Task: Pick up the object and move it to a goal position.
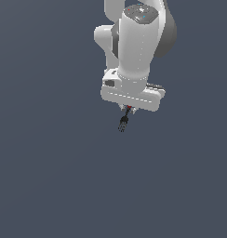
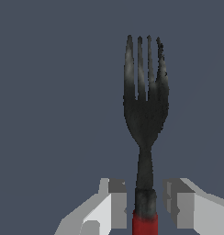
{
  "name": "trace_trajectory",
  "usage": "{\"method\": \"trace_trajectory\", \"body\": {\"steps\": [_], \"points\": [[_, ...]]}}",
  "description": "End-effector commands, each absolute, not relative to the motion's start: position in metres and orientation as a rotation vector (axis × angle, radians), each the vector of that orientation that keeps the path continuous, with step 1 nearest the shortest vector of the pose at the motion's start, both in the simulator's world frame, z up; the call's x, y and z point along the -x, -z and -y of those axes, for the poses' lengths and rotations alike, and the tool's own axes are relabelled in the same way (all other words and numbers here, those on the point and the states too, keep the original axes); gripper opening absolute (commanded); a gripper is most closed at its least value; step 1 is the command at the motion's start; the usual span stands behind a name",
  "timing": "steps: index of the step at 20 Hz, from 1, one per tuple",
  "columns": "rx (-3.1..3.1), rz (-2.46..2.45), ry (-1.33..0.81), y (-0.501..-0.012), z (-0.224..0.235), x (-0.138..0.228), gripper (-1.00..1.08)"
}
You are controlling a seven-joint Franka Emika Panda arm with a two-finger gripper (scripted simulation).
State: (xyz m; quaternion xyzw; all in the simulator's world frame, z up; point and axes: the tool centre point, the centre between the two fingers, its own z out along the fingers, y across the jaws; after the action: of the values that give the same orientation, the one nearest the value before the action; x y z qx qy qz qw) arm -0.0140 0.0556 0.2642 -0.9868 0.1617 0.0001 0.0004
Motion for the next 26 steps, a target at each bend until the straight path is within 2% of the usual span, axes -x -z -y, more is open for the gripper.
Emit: {"method": "trace_trajectory", "body": {"steps": [1,13,19,26], "points": [[3.099,-0.508,-0.001,-0.295,-0.050,0.018,-1.00],[3.100,-0.508,0.000,-0.403,-0.031,0.028,-1.00],[3.100,-0.508,0.000,-0.428,-0.027,0.028,-1.00],[3.100,-0.508,0.000,-0.432,-0.026,0.028,-1.00]]}}
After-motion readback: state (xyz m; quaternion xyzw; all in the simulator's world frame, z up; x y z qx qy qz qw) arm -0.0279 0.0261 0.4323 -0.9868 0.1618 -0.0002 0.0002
